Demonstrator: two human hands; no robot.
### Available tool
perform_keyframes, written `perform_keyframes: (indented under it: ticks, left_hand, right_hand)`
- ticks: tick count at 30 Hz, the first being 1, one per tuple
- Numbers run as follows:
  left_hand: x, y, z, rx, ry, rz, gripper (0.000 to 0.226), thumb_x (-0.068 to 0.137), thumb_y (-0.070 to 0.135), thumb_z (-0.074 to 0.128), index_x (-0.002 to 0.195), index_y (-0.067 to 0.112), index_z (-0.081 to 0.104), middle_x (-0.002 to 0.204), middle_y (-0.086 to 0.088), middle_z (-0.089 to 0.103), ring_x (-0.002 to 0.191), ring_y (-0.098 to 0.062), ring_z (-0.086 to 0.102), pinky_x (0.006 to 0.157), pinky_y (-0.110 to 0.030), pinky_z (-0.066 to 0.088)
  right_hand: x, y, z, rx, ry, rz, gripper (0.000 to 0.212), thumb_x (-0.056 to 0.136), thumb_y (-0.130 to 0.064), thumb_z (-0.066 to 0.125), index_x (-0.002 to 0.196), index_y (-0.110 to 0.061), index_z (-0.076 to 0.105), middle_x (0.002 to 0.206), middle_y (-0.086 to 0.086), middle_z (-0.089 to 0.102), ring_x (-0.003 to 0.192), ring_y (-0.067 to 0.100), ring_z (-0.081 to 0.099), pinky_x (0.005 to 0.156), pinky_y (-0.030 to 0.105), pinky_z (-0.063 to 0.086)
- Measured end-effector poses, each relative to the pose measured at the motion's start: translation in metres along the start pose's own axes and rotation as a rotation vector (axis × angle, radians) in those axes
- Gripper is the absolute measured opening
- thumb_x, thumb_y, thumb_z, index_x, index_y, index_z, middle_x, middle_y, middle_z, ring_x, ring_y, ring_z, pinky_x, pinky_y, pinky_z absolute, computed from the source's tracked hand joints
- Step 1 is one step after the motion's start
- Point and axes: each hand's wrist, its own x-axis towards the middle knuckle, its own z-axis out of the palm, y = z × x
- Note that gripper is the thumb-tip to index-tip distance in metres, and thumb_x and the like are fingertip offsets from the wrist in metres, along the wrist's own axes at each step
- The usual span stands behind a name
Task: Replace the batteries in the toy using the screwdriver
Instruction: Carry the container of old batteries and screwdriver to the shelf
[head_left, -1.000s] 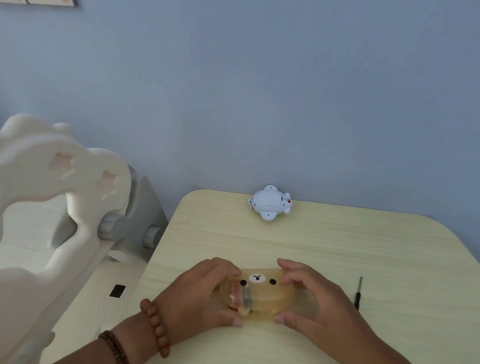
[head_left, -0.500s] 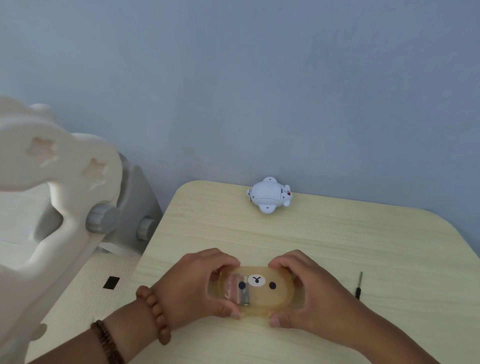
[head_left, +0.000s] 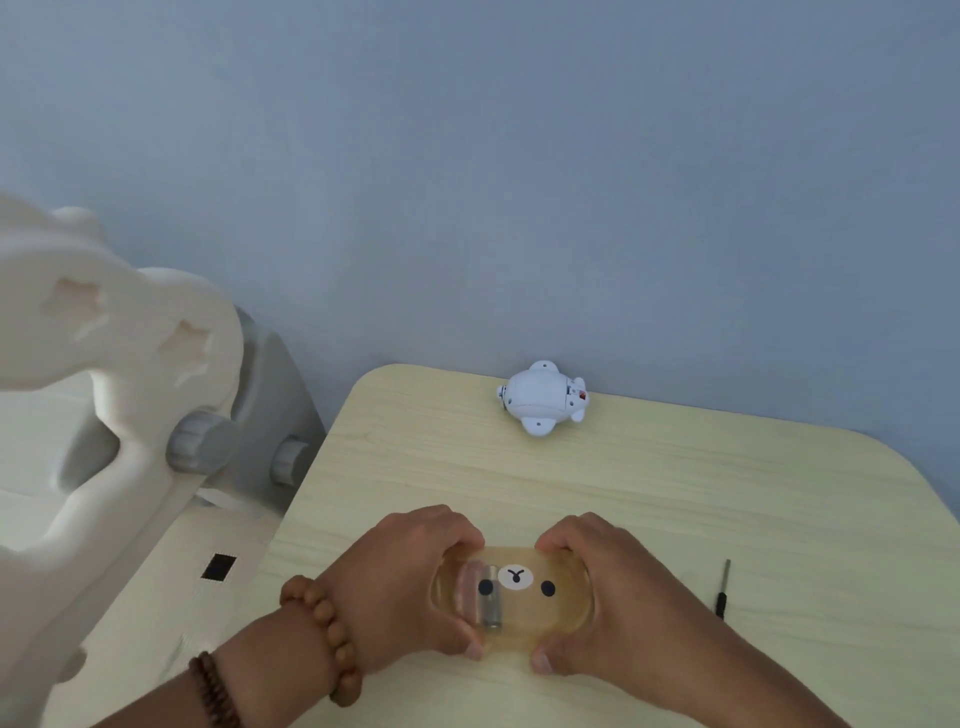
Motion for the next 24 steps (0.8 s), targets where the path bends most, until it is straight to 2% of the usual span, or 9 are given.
perform_keyframes:
  ticks: [4,8,10,12,13,16,20,22,24]
  left_hand:
    - [-0.001,0.001,0.000,-0.037,-0.045,-0.030,0.056,0.057,0.056,0.082,0.100,0.039,0.050,0.099,0.020,0.054,0.090,0.000,0.051,0.081,-0.019,0.047]
    - [-0.001,0.001,0.001,-0.048,-0.149,-0.018,0.104,0.058,0.062,0.079,0.145,0.035,0.029,0.127,0.026,0.037,0.120,0.003,0.035,0.105,-0.019,0.036]
    - [-0.002,0.006,0.001,-0.058,-0.164,-0.027,0.116,0.057,0.063,0.081,0.150,0.031,0.020,0.135,0.021,0.032,0.126,-0.001,0.030,0.108,-0.020,0.032]
    - [-0.001,0.012,0.003,-0.004,-0.151,-0.018,0.114,0.058,0.062,0.081,0.149,0.028,0.022,0.136,0.016,0.030,0.125,-0.005,0.028,0.108,-0.021,0.032]
    - [0.000,0.015,0.005,0.052,-0.141,-0.003,0.108,0.060,0.062,0.080,0.147,0.027,0.026,0.134,0.014,0.031,0.122,-0.006,0.029,0.106,-0.021,0.033]
    - [0.001,0.023,0.013,0.142,-0.073,-0.002,0.080,0.063,0.056,0.074,0.130,0.028,0.040,0.119,0.013,0.038,0.110,-0.010,0.036,0.094,-0.025,0.041]
    - [-0.002,0.025,0.015,0.149,-0.032,-0.011,0.046,0.058,0.056,0.060,0.092,0.037,0.035,0.092,0.018,0.033,0.090,-0.010,0.037,0.071,-0.024,0.034]
    - [-0.003,0.021,0.014,0.143,-0.016,-0.004,0.041,0.058,0.057,0.057,0.086,0.039,0.033,0.089,0.019,0.034,0.087,-0.011,0.038,0.071,-0.025,0.034]
    - [-0.002,0.014,0.012,0.140,0.006,-0.019,0.044,0.058,0.058,0.057,0.094,0.038,0.042,0.094,0.018,0.038,0.090,-0.010,0.041,0.078,-0.027,0.041]
  right_hand:
    - [-0.003,-0.007,0.001,-0.037,0.023,0.039,0.085,0.057,-0.057,0.084,0.130,-0.045,0.042,0.119,-0.030,0.041,0.116,-0.003,0.039,0.096,0.028,0.046]
    - [-0.018,-0.006,0.008,0.050,0.052,0.051,0.123,0.041,-0.074,0.082,0.147,-0.046,0.025,0.138,-0.033,0.026,0.127,-0.007,0.038,0.102,0.025,0.044]
    - [-0.032,0.001,0.012,0.159,0.273,0.056,0.106,0.042,-0.087,0.069,0.135,-0.053,0.034,0.133,-0.036,0.031,0.120,-0.006,0.048,0.094,0.024,0.049]
    - [-0.045,0.014,0.009,0.130,0.683,0.212,0.080,0.058,-0.081,0.065,0.127,-0.043,0.050,0.122,-0.024,0.046,0.105,0.002,0.060,0.086,0.034,0.054]
    - [-0.050,0.019,0.006,0.064,0.792,0.351,0.079,0.064,-0.078,0.063,0.129,-0.034,0.052,0.121,-0.014,0.050,0.108,0.011,0.061,0.087,0.040,0.054]
    - [-0.059,0.030,0.005,-0.065,0.666,0.699,0.084,0.077,-0.073,0.059,0.138,-0.017,0.044,0.131,0.004,0.046,0.126,0.027,0.048,0.096,0.042,0.049]
    - [-0.056,0.034,0.021,-0.224,0.609,0.718,0.049,0.090,-0.059,0.055,0.119,-0.019,0.058,0.122,0.004,0.053,0.118,0.026,0.051,0.096,0.037,0.049]
    - [-0.051,0.040,0.029,-0.220,0.677,0.678,0.029,0.083,-0.040,0.072,0.094,-0.014,0.068,0.101,0.011,0.063,0.096,0.036,0.061,0.079,0.043,0.055]
    - [-0.047,0.046,0.038,-0.200,0.766,0.662,0.026,0.073,-0.030,0.074,0.065,-0.007,0.065,0.072,0.018,0.061,0.067,0.041,0.062,0.054,0.045,0.053]
